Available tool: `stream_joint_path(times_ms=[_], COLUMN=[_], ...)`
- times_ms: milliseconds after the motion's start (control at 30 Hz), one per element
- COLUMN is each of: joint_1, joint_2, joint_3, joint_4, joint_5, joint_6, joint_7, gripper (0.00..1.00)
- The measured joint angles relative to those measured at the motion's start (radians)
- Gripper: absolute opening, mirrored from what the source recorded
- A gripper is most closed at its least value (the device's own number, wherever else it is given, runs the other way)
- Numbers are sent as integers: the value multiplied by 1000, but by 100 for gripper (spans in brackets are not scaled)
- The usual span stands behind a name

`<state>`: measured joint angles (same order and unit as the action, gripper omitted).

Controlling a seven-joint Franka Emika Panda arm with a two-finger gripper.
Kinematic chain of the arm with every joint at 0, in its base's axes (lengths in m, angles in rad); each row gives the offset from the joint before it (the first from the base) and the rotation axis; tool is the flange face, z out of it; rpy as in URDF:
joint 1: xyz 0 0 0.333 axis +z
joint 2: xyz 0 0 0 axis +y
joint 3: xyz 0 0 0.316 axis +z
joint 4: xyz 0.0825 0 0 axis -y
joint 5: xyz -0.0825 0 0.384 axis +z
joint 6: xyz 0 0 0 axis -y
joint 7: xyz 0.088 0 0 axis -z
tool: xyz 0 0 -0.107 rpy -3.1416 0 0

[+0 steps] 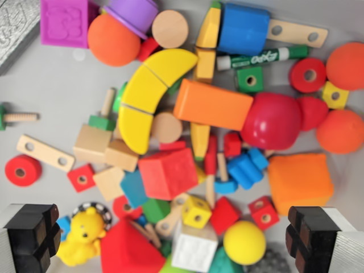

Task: Pick an object from the bin

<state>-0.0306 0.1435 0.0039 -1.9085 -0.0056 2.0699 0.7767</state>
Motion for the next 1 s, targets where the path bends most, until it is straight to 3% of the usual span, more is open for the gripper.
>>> stream_joint_path(times_ms=[1000], joint_1=[2], joint_2=[-7], joint_3=[3], joint_4=[-24], joint_5=[0], joint_6=[12], joint_7=[-20], gripper=[100])
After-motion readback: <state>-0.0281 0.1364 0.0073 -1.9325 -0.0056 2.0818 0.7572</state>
